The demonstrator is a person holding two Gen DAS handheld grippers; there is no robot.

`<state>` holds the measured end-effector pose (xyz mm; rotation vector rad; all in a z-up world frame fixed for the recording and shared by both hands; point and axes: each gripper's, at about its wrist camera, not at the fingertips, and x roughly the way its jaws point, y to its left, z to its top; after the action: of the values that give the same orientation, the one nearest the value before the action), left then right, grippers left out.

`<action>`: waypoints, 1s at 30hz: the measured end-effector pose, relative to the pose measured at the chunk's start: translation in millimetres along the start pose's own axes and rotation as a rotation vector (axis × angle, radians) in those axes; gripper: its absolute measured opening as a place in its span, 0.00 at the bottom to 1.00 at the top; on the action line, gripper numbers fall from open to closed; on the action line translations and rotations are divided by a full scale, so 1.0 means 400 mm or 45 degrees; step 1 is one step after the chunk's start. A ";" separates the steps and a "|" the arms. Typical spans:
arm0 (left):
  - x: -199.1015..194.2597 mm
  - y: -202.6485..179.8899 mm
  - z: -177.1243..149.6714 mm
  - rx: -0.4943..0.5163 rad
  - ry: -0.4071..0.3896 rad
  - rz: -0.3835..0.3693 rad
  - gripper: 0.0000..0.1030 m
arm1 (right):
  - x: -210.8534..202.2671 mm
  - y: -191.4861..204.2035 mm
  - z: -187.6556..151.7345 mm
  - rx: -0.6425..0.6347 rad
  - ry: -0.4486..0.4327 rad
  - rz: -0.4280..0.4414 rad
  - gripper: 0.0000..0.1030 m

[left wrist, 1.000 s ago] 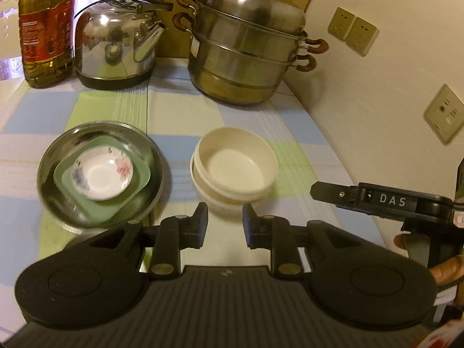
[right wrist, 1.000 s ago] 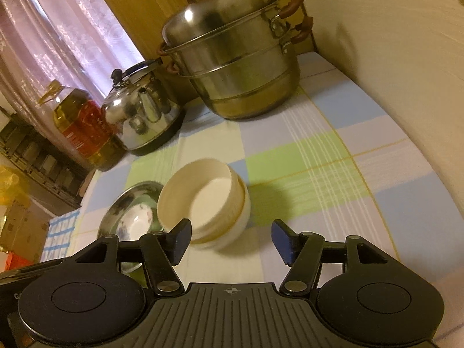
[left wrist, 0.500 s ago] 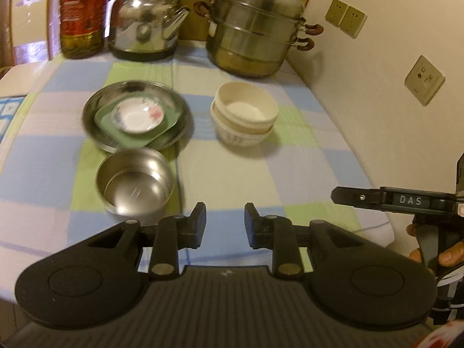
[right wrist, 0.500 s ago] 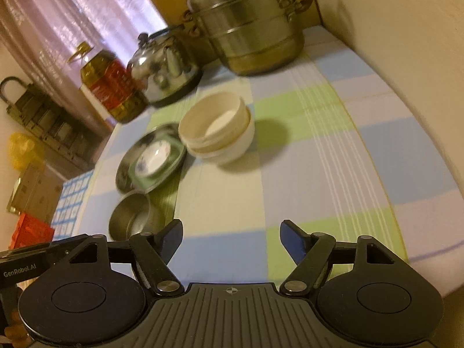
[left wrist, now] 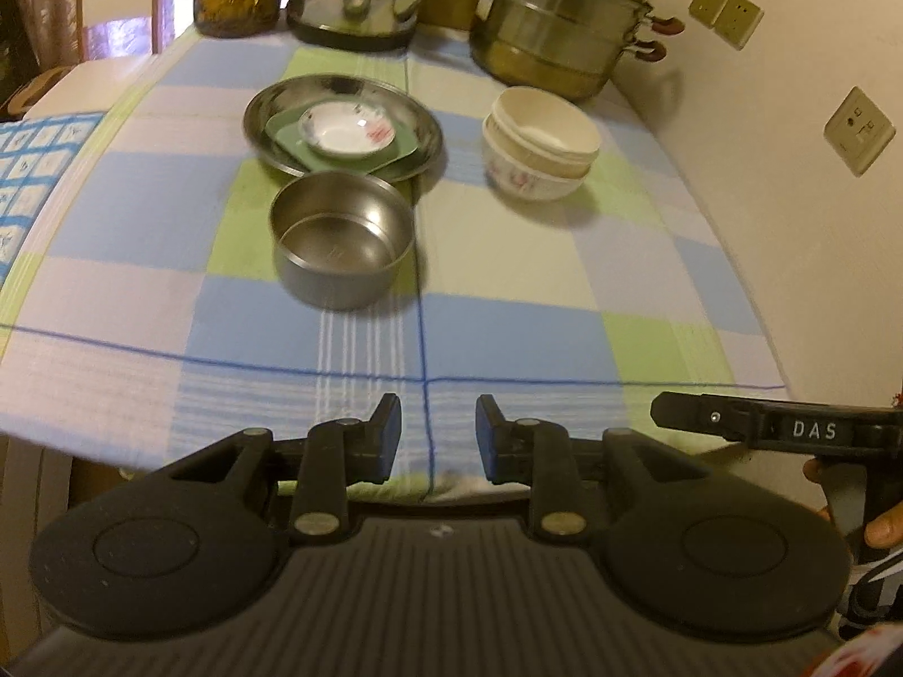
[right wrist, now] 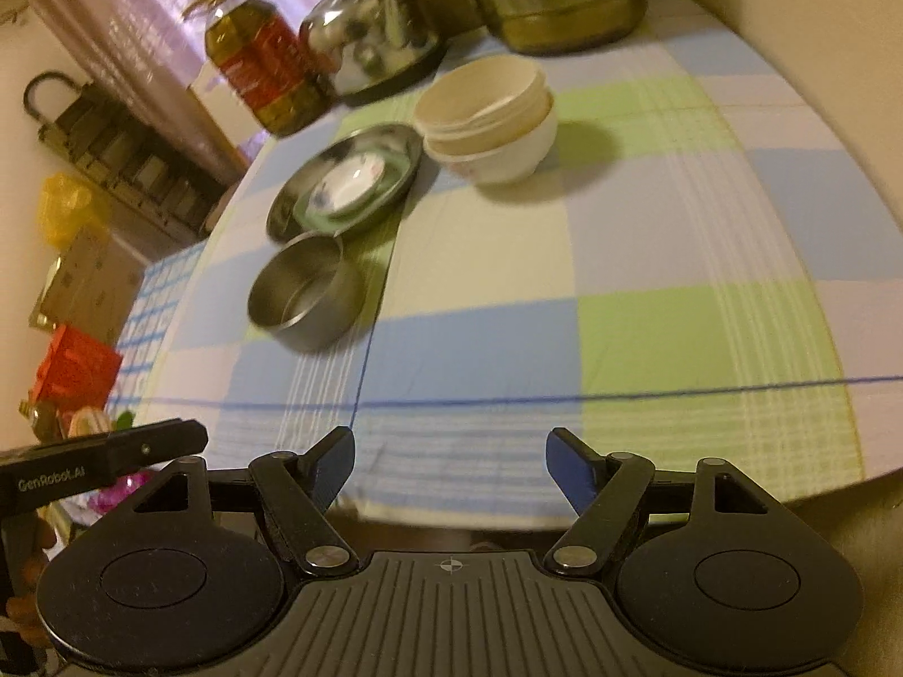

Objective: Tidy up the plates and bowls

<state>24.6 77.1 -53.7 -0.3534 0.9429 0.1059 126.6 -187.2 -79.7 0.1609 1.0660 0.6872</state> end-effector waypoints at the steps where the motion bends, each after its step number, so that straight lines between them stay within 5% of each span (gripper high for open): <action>1: 0.000 0.007 -0.004 -0.002 0.006 0.001 0.24 | 0.005 0.006 -0.006 -0.002 0.010 -0.001 0.73; 30: 0.037 0.293 0.110 0.130 0.110 0.052 0.24 | 0.221 0.264 0.016 0.070 0.141 -0.057 0.72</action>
<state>39.1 201.0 -71.4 -0.2459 1.0370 0.0795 112.0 -50.9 -96.3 0.1472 1.1918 0.6321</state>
